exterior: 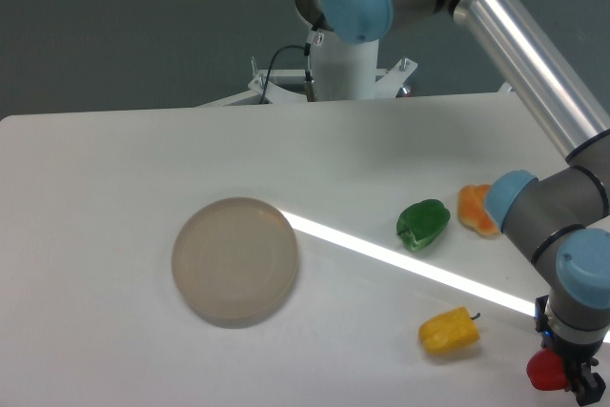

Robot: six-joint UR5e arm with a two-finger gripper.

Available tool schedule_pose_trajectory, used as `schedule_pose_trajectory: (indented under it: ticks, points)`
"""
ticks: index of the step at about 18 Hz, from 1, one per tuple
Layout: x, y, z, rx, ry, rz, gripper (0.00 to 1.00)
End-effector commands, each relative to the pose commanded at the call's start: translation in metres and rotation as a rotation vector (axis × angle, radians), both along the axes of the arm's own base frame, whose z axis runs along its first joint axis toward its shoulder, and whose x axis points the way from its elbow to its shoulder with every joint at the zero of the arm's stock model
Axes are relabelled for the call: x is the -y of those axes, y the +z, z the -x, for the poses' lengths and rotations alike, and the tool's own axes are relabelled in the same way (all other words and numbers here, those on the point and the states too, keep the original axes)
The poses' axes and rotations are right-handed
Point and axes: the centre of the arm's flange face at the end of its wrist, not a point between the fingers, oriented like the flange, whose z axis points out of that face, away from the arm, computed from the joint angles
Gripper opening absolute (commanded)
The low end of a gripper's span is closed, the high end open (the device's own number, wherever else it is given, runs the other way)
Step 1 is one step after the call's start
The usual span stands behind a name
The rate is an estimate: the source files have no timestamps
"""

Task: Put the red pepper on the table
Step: 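Carry the held red pepper with the gripper toward the green pepper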

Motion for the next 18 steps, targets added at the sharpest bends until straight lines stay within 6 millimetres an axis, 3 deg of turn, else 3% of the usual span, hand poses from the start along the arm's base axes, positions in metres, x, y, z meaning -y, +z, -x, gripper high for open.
schedule_pose_trajectory:
  ticks: [3,5,9,13,18]
  points:
    - [0.001,0.020,-0.023,0.018,-0.011,0.009,0.63]
    - [-0.008,0.031,-0.052,0.036,-0.037,0.014,0.63]
    - [-0.002,0.054,-0.097,0.063,-0.059,0.028,0.63]
    - [0.009,0.066,-0.154,0.106,-0.049,0.048,0.63]
    - [0.038,0.072,-0.207,0.148,-0.053,0.072,0.63]
